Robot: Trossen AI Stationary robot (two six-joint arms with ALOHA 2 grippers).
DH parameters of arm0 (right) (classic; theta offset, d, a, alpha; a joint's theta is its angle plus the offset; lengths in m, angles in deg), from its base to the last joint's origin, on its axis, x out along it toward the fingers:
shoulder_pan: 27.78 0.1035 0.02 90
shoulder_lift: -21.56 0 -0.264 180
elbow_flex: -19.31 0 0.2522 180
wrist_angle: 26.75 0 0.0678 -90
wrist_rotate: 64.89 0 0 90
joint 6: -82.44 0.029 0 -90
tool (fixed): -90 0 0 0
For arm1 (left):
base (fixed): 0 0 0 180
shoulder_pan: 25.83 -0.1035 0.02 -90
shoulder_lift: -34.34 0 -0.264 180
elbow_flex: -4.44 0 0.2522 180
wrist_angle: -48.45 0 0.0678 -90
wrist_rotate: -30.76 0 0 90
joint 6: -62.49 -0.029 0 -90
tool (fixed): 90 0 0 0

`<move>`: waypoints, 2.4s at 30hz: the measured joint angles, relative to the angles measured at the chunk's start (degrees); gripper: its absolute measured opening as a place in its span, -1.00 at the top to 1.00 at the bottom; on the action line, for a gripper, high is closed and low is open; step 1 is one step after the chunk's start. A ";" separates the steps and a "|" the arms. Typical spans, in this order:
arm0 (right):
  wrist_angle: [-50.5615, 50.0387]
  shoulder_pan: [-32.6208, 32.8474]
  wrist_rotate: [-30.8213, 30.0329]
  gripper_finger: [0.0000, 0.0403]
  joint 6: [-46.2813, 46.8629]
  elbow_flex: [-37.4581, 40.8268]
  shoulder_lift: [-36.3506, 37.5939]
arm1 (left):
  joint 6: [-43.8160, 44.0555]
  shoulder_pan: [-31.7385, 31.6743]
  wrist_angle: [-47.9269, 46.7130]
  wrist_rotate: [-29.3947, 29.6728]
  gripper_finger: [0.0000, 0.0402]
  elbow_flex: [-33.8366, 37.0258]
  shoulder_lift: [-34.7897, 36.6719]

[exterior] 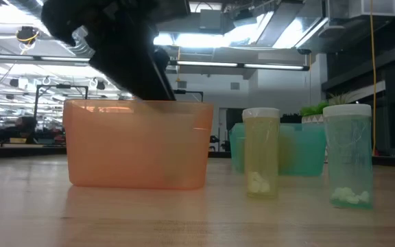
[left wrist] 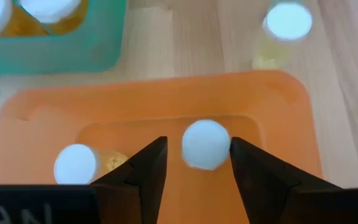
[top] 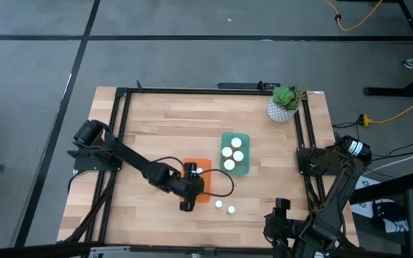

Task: Pick and place medicine bottles into bin by pill shape (circle, oval)
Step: Put the small green tablet bottle into the orange bin, then put the small yellow tablet bottle into the orange bin

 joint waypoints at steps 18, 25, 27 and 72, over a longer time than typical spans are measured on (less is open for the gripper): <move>-0.07 0.01 0.02 -0.26 0.00 0.00 0.02 | -2.08 3.76 5.53 -0.21 0.17 -6.81 2.83; -0.34 0.01 0.02 -0.26 0.00 0.00 0.02 | -3.66 5.52 9.25 0.13 0.17 -13.14 -2.21; -0.35 0.01 0.02 -0.26 0.00 0.00 0.02 | -4.58 5.49 8.70 0.04 0.17 -16.58 -4.46; -0.42 0.01 0.02 -0.26 0.15 0.00 0.02 | -10.06 -0.76 -9.22 -13.27 -0.24 -29.55 -18.69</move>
